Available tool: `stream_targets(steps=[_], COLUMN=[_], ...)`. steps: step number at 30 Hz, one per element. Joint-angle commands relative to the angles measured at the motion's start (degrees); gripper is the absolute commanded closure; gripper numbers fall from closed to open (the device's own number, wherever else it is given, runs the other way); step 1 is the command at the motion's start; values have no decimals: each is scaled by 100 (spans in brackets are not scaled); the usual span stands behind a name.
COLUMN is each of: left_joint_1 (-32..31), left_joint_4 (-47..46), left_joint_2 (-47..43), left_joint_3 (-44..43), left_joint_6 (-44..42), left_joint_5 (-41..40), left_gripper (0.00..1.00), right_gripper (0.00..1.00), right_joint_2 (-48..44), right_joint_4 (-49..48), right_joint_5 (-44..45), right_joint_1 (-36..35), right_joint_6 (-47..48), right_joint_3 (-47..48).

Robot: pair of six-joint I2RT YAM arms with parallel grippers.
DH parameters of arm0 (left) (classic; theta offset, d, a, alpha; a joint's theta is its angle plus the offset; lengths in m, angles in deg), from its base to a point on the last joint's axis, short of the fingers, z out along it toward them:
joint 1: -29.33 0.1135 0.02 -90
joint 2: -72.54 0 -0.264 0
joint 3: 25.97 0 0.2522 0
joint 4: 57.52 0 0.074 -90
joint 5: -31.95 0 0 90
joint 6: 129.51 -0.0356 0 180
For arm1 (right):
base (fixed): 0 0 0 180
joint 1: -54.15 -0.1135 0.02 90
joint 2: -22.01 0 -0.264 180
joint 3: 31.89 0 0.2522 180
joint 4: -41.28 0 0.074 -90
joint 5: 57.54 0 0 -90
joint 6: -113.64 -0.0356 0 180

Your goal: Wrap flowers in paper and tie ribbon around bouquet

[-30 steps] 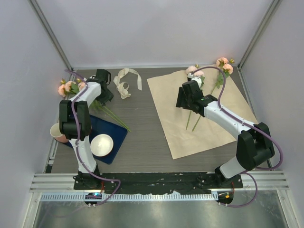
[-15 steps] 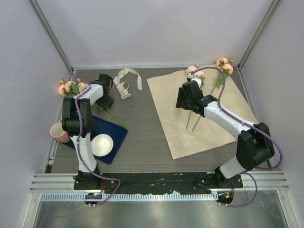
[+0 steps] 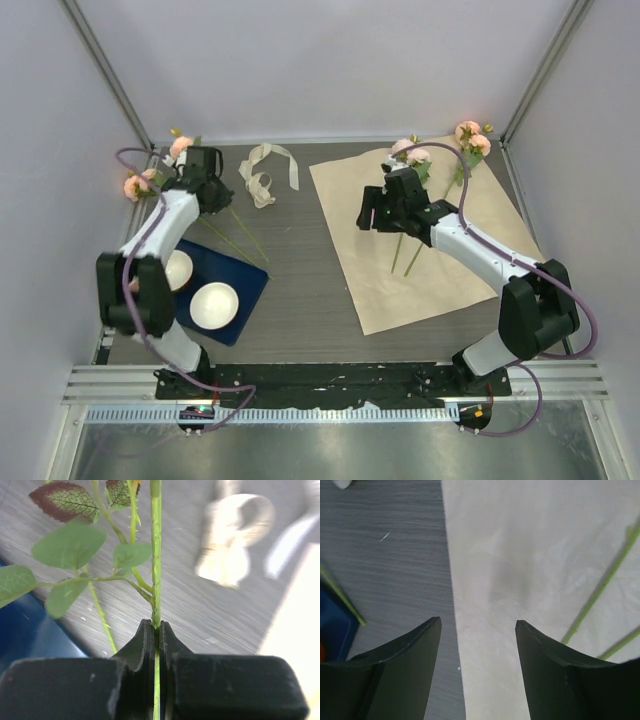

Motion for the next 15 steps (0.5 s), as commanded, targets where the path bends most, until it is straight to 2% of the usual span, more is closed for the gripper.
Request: stream_targets(steps=[1, 2, 3, 6, 10, 15], left_joint_1=[-145, -240, -328, -855, -1453, -1929], left_joint_4=[-1507, -2015, -2151, -2266, -2872, -3022], left_joint_2=[-2013, -2128, -2182, -2051, -2094, -2033], left_joint_3=[900, 1050, 1095, 955, 1192, 1245], left_joint_6=[224, 382, 375, 357, 524, 568], left_joint_5=[978, 1390, 2143, 2938, 3038, 3099], left_gripper=[100, 100, 100, 100, 100, 100], right_gripper=[30, 29, 28, 24, 23, 25], right_joint_2=[-221, -213, -178, -46, -54, -282], right_joint_4=[-937, -1159, -1370, -1837, -2855, -3103], right_joint_5=[-1786, -2634, -2929, -3240, -3363, -3100], right_joint_1=[-44, -79, -149, -614, -1002, -1116], right_joint_6=[208, 138, 59, -222, -802, -1005], right_joint_3=[187, 152, 178, 379, 161, -287])
